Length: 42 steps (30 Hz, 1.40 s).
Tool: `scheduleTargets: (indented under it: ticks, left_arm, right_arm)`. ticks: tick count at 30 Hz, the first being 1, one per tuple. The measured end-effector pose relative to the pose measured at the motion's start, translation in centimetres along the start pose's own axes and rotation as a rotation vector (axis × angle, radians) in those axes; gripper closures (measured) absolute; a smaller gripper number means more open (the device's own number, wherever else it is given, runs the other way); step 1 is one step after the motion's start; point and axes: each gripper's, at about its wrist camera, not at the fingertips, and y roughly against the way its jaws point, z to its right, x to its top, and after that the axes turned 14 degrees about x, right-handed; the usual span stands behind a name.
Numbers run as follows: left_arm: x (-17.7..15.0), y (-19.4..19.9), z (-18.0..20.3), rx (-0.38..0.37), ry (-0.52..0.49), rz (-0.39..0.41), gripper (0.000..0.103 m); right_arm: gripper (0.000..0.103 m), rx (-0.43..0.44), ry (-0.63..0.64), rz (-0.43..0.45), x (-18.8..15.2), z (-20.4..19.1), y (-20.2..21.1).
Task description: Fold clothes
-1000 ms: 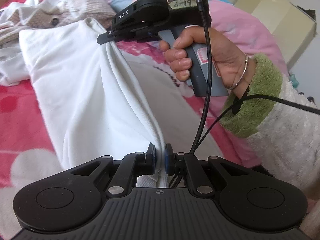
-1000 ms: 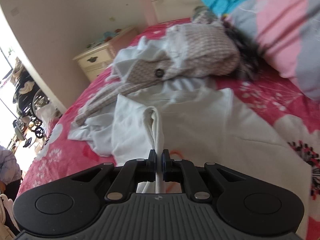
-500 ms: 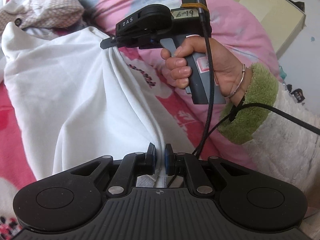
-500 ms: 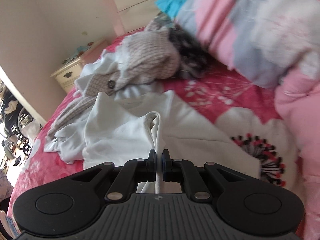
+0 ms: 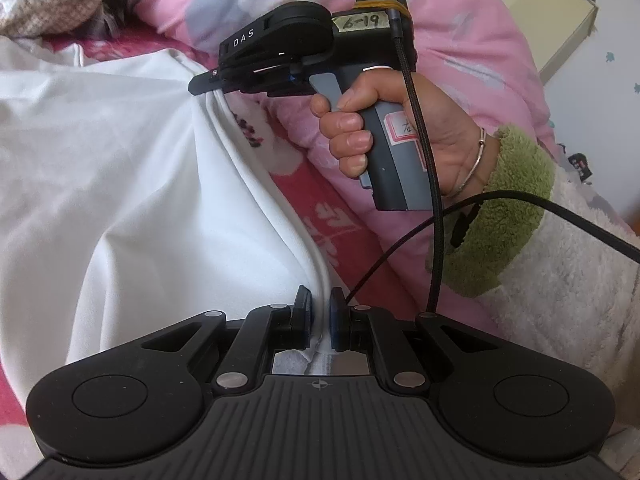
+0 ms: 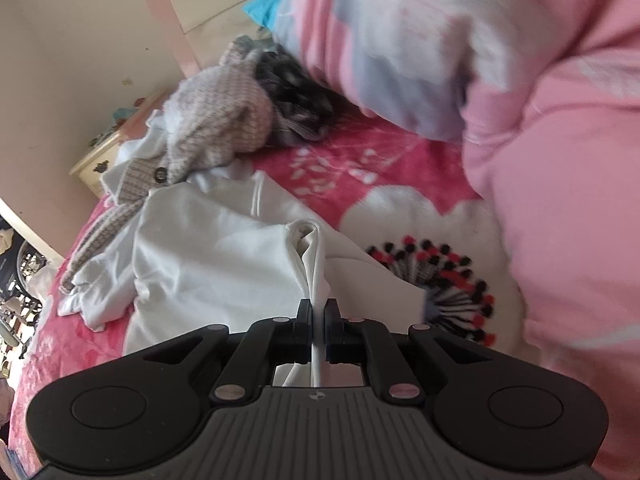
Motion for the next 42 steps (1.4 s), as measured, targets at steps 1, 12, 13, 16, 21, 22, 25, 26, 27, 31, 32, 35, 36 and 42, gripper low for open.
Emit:
scheduleTargets:
  ticks: [1,12,13,16,21,22,25,26,27,31,32,35,36,42]
  left_arm:
    - [0.0,-0.2,0.0,-0.002,0.0,-0.002,0.096]
    - [0.5,-3.0,-0.6,-0.008,0.033,-0.064,0.096]
    - [0.7,-3.1,-0.6,-0.011,0.038,-0.07,0.096]
    - [1.0,-3.0,-0.9,-0.023,0.051,-0.081,0.096]
    - [1.4,-2.7,-1.6,-0.043,0.086,-0.095,0.096]
    - [1.6,-2.7,-1.7,-0.045,0.093,-0.098,0.096]
    - [2.2,-2.8,-1.6,-0.047,0.107,-0.107,0.096]
    - [2.1,-2.8,-1.5,-0.047,0.108,-0.112,0.096]
    - [2.3,-2.9,-1.4,-0.044,0.11,-0.121,0.096]
    - [2.6,-3.3,-0.9,-0.023,0.127,-0.187,0.094]
    - [2.7,-3.7,-0.8,-0.02,0.14,-0.214,0.091]
    - [3.1,-4.8,-0.5,-0.026,0.204,-0.288,0.071]
    - [3.3,-5.0,-0.3,-0.027,0.221,-0.303,0.069]
    - [4.4,-5.4,0.8,-0.041,0.265,-0.342,0.064]
  right_arm:
    - [0.097,-0.006,-0.002,-0.001,-0.1,0.3,0.0]
    - [0.088,-0.131,0.049,-0.01,-1.8,0.7,1.0]
    - [0.083,-0.139,0.056,0.011,-2.4,0.2,2.6]
    - [0.075,-0.162,0.076,0.072,-4.0,-1.6,7.3]
    - [0.075,-0.186,0.084,0.163,-6.8,-4.2,15.1]
    - [0.074,-0.171,0.054,0.169,-7.4,-4.3,16.6]
    - [0.073,-0.1,-0.051,0.18,-9.6,-5.1,20.8]
    - [0.072,-0.062,-0.091,0.182,-10.4,-5.1,22.0]
    - [0.069,-0.023,-0.132,0.184,-11.3,-5.1,23.2]
    - [0.067,0.059,-0.25,0.18,-14.4,-5.2,25.4]
    - [0.067,0.057,-0.269,0.179,-15.0,-5.1,25.4]
    - [0.064,0.053,-0.321,0.184,-16.6,-4.5,25.2]
    - [0.064,0.063,-0.341,0.188,-17.0,-4.2,25.1]
    - [0.064,0.069,-0.39,0.176,-17.8,-3.4,24.4]
